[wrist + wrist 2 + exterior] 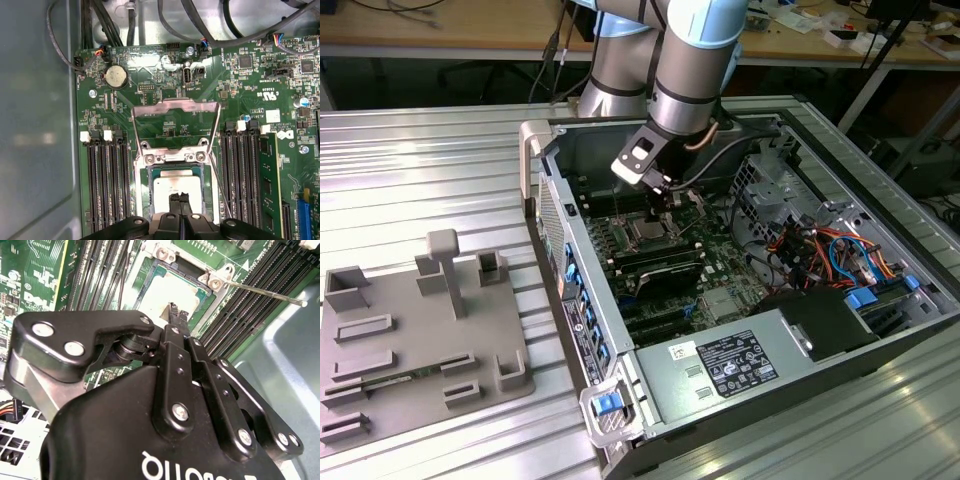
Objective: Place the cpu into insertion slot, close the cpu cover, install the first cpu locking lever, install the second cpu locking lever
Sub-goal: 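Close the cpu cover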
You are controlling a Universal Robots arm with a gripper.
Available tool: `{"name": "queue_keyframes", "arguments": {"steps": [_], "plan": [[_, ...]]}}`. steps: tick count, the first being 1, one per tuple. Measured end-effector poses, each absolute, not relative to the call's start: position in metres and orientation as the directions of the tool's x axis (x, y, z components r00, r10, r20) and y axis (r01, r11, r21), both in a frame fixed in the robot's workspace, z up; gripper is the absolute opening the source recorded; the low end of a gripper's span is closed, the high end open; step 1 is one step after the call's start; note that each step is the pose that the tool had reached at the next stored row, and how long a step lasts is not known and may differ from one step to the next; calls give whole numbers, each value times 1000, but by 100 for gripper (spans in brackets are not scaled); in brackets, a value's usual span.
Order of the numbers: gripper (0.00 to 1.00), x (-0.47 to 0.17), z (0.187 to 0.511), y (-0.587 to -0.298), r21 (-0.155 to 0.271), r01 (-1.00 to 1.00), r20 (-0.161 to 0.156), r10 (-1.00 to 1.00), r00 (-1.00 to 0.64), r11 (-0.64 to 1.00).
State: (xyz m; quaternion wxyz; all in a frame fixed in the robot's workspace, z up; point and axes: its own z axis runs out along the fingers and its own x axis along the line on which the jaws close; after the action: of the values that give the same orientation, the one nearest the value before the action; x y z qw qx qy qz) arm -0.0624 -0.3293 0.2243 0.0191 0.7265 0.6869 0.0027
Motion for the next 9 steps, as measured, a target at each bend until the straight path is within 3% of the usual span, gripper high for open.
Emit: {"name": "queue_keyframes", "arguments": {"steps": [9], "plan": [[11,-57,224,-329,32,998,-22,998,56,-56]]}}
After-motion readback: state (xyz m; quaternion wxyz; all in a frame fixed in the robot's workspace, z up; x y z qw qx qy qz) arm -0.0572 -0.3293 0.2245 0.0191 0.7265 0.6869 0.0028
